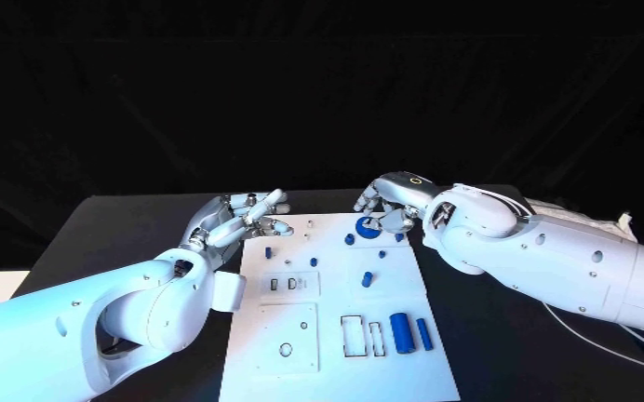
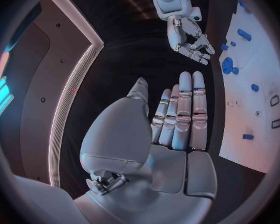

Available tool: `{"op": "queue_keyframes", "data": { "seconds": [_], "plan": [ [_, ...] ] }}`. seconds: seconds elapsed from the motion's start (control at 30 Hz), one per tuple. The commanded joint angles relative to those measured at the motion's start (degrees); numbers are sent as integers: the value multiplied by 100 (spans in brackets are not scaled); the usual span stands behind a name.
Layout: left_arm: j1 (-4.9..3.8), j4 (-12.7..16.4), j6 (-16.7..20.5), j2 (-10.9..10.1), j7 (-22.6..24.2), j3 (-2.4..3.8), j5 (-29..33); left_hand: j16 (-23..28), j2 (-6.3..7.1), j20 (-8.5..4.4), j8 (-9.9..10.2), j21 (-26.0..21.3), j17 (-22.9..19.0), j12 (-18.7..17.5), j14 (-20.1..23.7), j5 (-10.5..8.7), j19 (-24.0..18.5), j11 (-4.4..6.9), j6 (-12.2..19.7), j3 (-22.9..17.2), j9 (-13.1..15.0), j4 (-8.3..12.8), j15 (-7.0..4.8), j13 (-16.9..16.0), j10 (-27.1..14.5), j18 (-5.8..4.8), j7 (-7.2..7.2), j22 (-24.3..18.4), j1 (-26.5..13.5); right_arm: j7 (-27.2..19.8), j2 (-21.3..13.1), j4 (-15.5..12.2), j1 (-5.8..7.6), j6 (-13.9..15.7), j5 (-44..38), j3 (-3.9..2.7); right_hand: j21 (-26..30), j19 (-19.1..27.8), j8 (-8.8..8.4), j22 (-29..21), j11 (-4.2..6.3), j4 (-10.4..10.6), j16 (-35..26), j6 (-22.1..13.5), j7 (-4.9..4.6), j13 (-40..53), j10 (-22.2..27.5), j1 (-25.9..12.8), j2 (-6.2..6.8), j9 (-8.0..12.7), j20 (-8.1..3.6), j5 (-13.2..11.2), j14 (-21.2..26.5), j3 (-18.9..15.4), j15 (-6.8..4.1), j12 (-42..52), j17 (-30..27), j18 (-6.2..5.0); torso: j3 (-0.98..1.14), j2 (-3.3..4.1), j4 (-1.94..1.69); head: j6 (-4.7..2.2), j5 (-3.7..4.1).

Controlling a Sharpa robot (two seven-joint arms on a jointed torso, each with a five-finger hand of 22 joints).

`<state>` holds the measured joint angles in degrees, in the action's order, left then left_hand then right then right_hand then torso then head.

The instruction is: Assemble the parts on the task board

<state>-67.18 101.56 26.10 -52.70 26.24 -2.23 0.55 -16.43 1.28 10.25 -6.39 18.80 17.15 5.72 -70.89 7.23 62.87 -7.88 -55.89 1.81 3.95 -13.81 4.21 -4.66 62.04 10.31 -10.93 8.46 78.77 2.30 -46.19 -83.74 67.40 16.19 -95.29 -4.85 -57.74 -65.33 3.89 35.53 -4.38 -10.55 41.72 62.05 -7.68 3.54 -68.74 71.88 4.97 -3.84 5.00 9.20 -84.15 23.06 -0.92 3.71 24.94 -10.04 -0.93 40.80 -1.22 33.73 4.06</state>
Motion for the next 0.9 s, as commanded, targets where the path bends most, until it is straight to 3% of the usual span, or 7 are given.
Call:
{"op": "queue_keyframes", "data": {
  "seconds": [0.03, 0.1, 0.17, 0.5, 0.6, 0.77, 0.9],
  "plan": [
    [-10, 87, -171, -30, 66, 18, -73, -28, -5, 12, 34, 16, 9, -36, 30, -23, 38, -2, -17, 34, -5, -5, 6, 8, 18, 10, -14, 4, -42, 330, 77, 42, 38, -415, -531, -4, -457, -211, -22, 625, -9, 97, 653, -49, 10, 0, 101, 11, 105, 0, 23, -75, -212, 63, -2, -28, 675, 179, -30, 90, -33, 9, -4],
    [-10, 137, -170, -60, 62, 29, -15, -29, -7, 12, 36, 16, 15, -39, 31, -22, 39, -3, -18, 35, -5, -6, 5, 8, 18, 10, -15, 4, -44, 358, 143, 82, 55, -494, -555, -3, -762, -351, -22, 1052, -14, 167, 1096, -65, 17, 1, 149, 35, 144, -1, 34, -112, -212, 109, 14, -24, 1142, 237, -39, 116, -23, 12, -10],
    [-11, 189, -166, -91, 54, 44, 59, -30, -11, 12, 39, 15, 24, -44, 37, -21, 38, -4, -17, 37, -5, -6, 7, 9, 17, 10, -17, 4, -44, 375, 198, 107, 65, -563, -577, -1, -830, -340, -21, 1123, -15, 220, 1195, -74, 19, 1, 187, 38, 175, -1, 42, -156, -170, 118, 29, -24, 1219, 241, -49, 144, -24, 5, -9],
    [-25, 312, -165, -174, 35, 76, 232, -25, -24, 17, 55, 8, 62, -67, 74, -19, 29, -11, -17, 45, -5, 0, 15, 10, 16, 7, -25, 2, -44, 451, 366, 276, 76, -679, -686, 14, -1317, -521, -13, 1787, -33, 423, 2020, -72, 11, 5, 266, 142, 259, -7, 80, -162, -157, 153, 63, -16, 2088, 329, -78, 271, -78, 18, 25],
    [-27, 317, -162, -184, 26, 78, 246, -25, -26, 17, 58, 7, 69, -71, 78, -19, 28, -13, -16, 46, -5, 2, 15, 10, 14, 7, -27, 1, -43, 468, 383, 306, 74, -750, -699, 19, -1369, -535, -15, 1852, -35, 454, 2119, -70, 11, 4, 273, 148, 276, -6, 83, -161, -154, 153, 69, -18, 2189, 336, -79, 294, -75, 21, 28],
    [-28, 314, -142, -186, 38, 80, 254, -37, -56, 23, 78, 5, 125, -98, 94, -20, 28, -24, -14, 61, -4, -8, 22, 10, 9, 6, -44, 1, -67, 474, 385, 310, 71, -851, -677, 22, -1426, -549, -17, 1921, -37, 491, 2239, -68, 10, 3, 284, 162, 288, -6, 88, -167, -151, 155, 73, -19, 2313, 344, -75, 332, -71, -3, -42],
    [-29, 315, -126, -185, 51, 83, 256, -37, -56, 23, 78, 5, 125, -98, 94, -20, 28, -24, -14, 61, -4, -8, 22, 10, 9, 6, -44, 1, -67, 456, 400, 324, 69, -879, -644, 24, -1467, -560, -17, 1972, -40, 511, 2313, -64, -3, 4, 288, 191, 272, -6, 92, -157, -147, 177, 77, -18, 2386, 350, -76, 365, -60, 6, -25]
  ]
}}
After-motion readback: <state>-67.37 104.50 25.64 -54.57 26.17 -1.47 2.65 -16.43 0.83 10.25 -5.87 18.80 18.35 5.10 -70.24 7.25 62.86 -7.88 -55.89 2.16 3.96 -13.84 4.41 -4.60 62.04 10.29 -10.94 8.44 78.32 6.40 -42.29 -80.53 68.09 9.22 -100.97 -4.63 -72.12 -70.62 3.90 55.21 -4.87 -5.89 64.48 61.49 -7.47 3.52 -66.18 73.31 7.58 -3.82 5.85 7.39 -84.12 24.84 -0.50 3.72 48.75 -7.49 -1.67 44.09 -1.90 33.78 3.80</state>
